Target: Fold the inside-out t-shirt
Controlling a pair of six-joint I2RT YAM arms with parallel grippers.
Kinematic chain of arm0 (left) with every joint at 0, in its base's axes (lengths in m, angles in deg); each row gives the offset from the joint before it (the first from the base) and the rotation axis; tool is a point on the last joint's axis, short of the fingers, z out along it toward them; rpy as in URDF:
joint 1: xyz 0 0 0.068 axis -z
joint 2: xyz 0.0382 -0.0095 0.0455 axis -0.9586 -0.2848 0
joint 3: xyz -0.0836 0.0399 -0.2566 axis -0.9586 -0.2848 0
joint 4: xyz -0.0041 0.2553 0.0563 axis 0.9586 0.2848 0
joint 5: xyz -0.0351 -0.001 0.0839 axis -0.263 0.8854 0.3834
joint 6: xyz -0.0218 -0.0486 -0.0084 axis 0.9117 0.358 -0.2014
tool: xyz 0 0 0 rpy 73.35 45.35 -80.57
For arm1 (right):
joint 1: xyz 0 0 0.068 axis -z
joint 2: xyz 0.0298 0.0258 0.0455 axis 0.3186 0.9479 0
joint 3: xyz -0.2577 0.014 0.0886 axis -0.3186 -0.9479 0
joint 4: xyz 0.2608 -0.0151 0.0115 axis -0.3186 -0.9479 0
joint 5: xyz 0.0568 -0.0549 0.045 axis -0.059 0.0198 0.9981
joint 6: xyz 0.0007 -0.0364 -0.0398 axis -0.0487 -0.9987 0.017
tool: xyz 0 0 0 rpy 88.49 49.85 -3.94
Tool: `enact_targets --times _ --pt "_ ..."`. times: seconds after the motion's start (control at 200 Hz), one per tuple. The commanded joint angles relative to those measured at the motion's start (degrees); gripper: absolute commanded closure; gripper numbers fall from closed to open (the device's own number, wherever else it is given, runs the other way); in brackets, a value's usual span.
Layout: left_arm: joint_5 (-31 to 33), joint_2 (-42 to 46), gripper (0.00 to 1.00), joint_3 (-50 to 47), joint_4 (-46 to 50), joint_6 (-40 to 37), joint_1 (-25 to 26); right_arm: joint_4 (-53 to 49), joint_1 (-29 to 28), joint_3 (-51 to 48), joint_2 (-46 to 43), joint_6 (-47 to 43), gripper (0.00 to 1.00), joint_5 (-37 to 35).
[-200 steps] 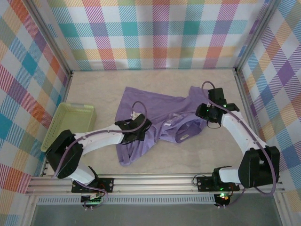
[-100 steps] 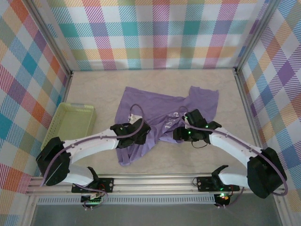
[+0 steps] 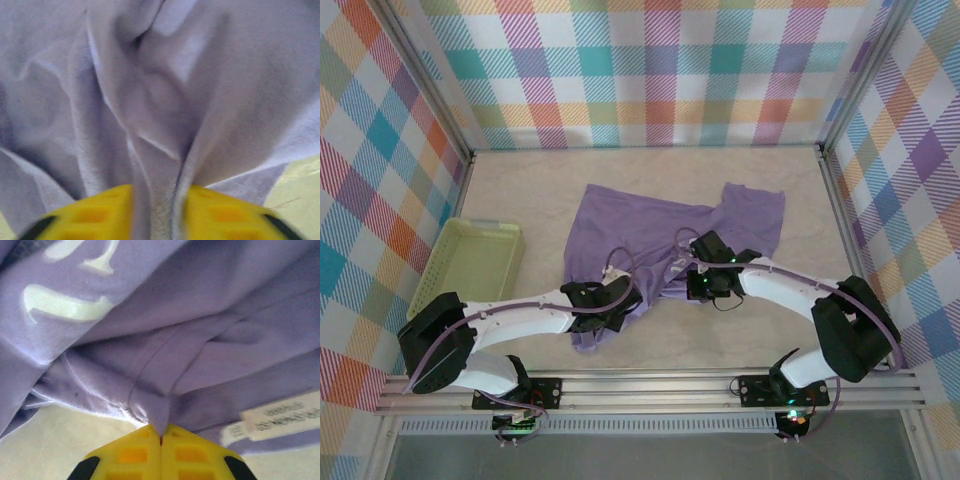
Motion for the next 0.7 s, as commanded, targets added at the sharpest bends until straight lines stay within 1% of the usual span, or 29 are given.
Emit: enact_targets --times 0.0,0.055,0.125,0.24,0.365,0.42,0.495,0.575,0.695 --pt "3.6 0.8 0.86 -0.9 2.4 2.7 -3.4 -10.5 1.6 2.8 -5.3 2.0 1.00 -15.3" --pt "4.9 1.5 0.92 -1.2 2.8 4.1 -4.7 -12.5 4.0 2.4 -8.8 2.1 1.00 -17.2" --pt "6.1 2.4 1.00 -1.3 3.5 5.8 -6.4 -14.3 7.3 1.8 -14.4 1.9 1.00 -17.7" --pt "8.9 3.4 1.00 -0.7 5.6 8.1 -8.4 -17.1 11.7 2.4 -22.6 0.5 1.00 -18.0" --pt "14.0 4.8 1.00 0.5 9.2 10.6 -9.5 -19.5 13.0 4.6 -28.4 -2.0 1.00 -18.0" --pt "15.6 5.1 1.00 1.1 10.4 11.2 -10.0 -20.8 13.1 5.8 -29.2 -2.3 1.00 -18.3" --pt "16.1 5.0 1.00 1.6 10.9 11.4 -10.8 -21.9 13.2 6.8 -29.3 -2.4 1.00 -18.7" --pt "17.4 3.6 1.00 2.3 12.2 12.8 -11.6 -23.8 13.6 7.4 -28.8 -0.8 1.00 -22.3" --pt "20.1 2.1 1.00 3.0 15.6 16.3 -12.5 -26.4 17.5 8.0 -29.8 1.4 1.00 -25.9"
